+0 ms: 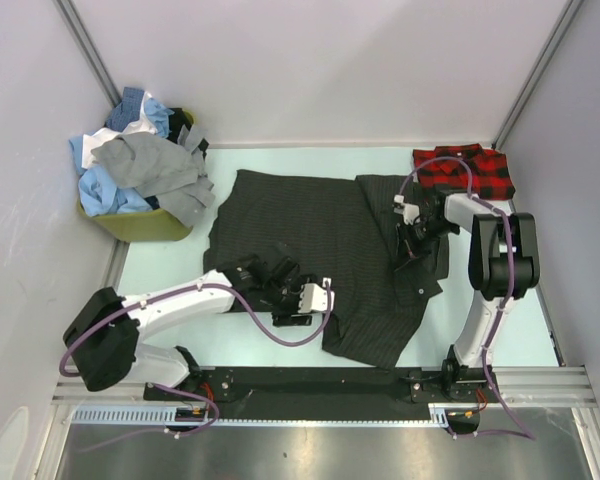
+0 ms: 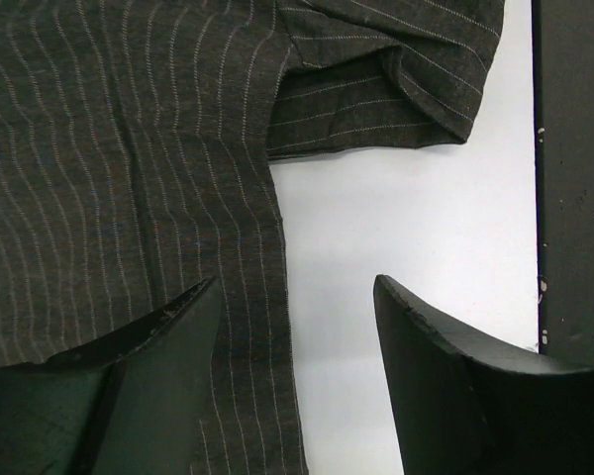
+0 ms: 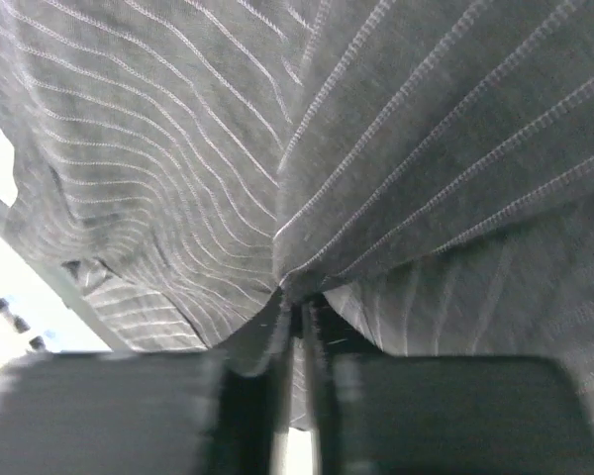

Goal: Fold and stack the long sleeve shirts
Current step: Fold the shirt

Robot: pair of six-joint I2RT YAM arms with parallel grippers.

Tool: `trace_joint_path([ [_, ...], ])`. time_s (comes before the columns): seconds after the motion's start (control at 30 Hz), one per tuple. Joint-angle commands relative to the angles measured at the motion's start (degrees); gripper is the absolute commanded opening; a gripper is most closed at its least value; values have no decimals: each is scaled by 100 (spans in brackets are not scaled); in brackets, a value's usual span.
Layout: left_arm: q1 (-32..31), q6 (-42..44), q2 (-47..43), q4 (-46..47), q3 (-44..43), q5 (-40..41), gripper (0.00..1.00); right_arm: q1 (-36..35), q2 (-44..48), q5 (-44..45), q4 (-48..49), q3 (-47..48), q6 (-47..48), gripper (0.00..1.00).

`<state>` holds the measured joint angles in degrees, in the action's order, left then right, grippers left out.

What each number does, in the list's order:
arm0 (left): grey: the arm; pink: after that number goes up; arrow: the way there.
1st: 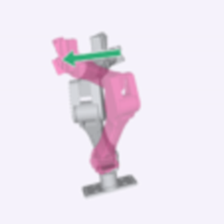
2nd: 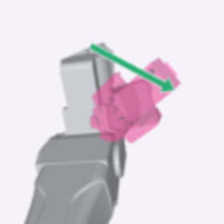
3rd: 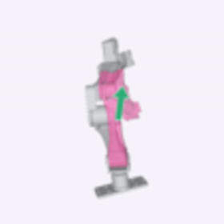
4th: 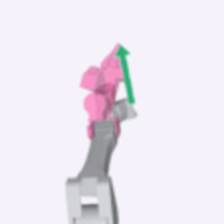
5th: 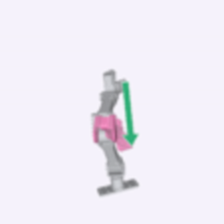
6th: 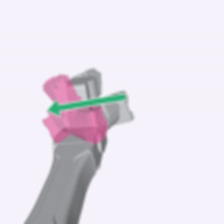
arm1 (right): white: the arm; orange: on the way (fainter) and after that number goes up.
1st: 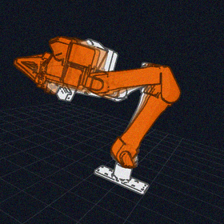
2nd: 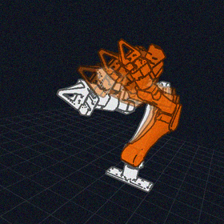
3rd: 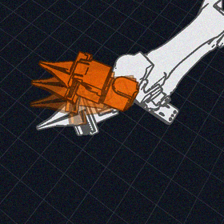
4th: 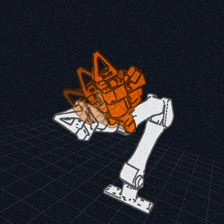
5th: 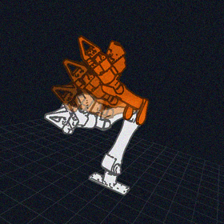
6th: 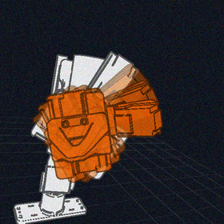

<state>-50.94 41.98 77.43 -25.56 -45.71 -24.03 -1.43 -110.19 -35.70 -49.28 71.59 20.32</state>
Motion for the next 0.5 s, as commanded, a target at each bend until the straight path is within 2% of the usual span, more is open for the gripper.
trace_joint_path([
  [0.0, -13, -181, -325, 113, 89, 135, 68, -24, -64, -910, 146, 898, -177, 0],
  [0.13, -4, -207, -229, -54, -60, 136, 67, -24, -169, -1781, 1382, 2146, -782, 0],
  [0.17, -4, -216, -228, -54, -87, 66, 67, -15, -326, -1921, 2447, 2636, -1454, 0],
  [0.23, -4, -242, -202, 86, -148, -48, 67, -15, -520, -1844, 3822, 2990, -2335, 0],
  [0.27, -13, -286, -167, 147, -174, -188, 68, -15, -660, -1678, 4864, 3175, -2992, 11],
  [0.3, -13, -304, -114, 226, -227, -277, 69, -32, -975, -1485, 5092, 3751, -3051, 19],
  [0.33, -30, -287, 60, 236, -367, -356, 69, -76, -1221, -1301, 4964, 4157, -2938, 26],
  [0.37, -109, -226, 166, 245, -438, -435, 69, -94, -1450, -1107, 4014, 4570, -2754, 53],
  [0.4, -170, -164, 272, 297, -499, -497, 69, -85, -1827, -1088, 3492, 5314, -2274, 60],
  [0.47, -407, 133, 544, 306, -596, -550, 70, 37, -1953, -1236, 2097, 5567, -2050, 62],
])
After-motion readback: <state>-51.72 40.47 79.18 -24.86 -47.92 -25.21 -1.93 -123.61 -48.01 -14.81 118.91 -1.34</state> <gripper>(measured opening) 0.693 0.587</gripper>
